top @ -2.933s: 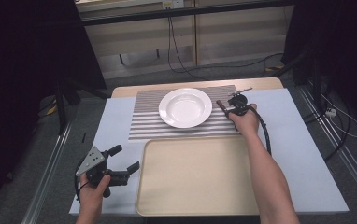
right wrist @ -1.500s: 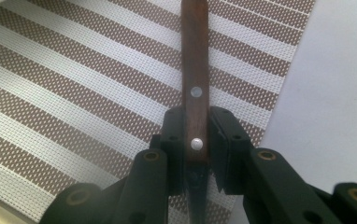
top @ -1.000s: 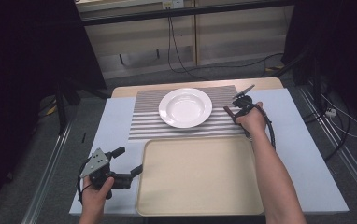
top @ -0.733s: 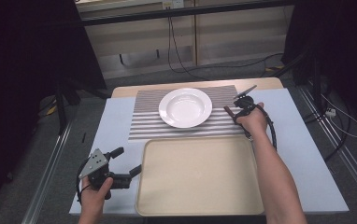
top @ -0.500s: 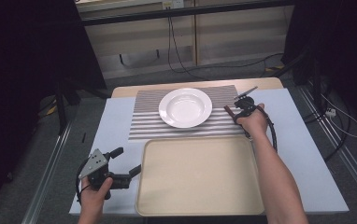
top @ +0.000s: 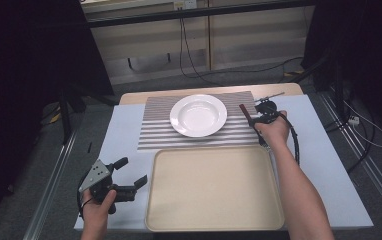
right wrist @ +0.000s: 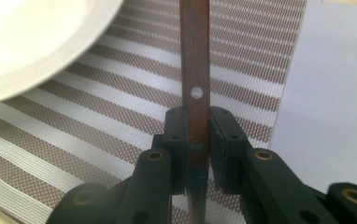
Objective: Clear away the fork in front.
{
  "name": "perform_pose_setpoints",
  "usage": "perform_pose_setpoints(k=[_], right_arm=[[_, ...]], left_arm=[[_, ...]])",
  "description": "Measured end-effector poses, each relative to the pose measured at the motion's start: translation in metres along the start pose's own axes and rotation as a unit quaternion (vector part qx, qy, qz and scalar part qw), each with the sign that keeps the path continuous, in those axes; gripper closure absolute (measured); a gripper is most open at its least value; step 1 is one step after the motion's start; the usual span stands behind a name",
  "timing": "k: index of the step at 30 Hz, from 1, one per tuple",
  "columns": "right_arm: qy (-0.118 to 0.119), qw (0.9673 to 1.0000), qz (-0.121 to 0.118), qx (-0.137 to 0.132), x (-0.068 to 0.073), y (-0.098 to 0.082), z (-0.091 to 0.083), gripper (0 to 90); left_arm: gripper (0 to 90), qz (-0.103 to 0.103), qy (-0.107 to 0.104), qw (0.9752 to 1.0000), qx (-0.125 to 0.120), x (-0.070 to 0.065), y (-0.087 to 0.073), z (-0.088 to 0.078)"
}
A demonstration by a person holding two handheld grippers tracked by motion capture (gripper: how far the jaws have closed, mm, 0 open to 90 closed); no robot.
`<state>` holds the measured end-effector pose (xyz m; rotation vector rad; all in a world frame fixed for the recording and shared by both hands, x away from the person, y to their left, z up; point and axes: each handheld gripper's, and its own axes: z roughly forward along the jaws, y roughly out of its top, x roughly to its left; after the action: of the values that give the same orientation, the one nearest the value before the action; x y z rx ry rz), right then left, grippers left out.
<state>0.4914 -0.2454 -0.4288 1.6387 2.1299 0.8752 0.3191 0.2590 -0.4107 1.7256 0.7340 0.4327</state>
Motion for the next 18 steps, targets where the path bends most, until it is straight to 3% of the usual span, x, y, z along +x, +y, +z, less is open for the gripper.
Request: perform_pose_setpoints(k=[10,18], right_arm=[[0.013,0.9982,0.006,-0.058,-0.004,0.001,-0.019,77.9],[0.023,0.9943,0.016,-0.103,-0.008,-0.002,-0.03,77.9]], left_arm=[[3.5,-0.001,-0.001,1.0,0.0,-0.002,0.0,0.001],[3.6,0.0,0.0,1.0,0.0,-0.002,0.001,0.001]])
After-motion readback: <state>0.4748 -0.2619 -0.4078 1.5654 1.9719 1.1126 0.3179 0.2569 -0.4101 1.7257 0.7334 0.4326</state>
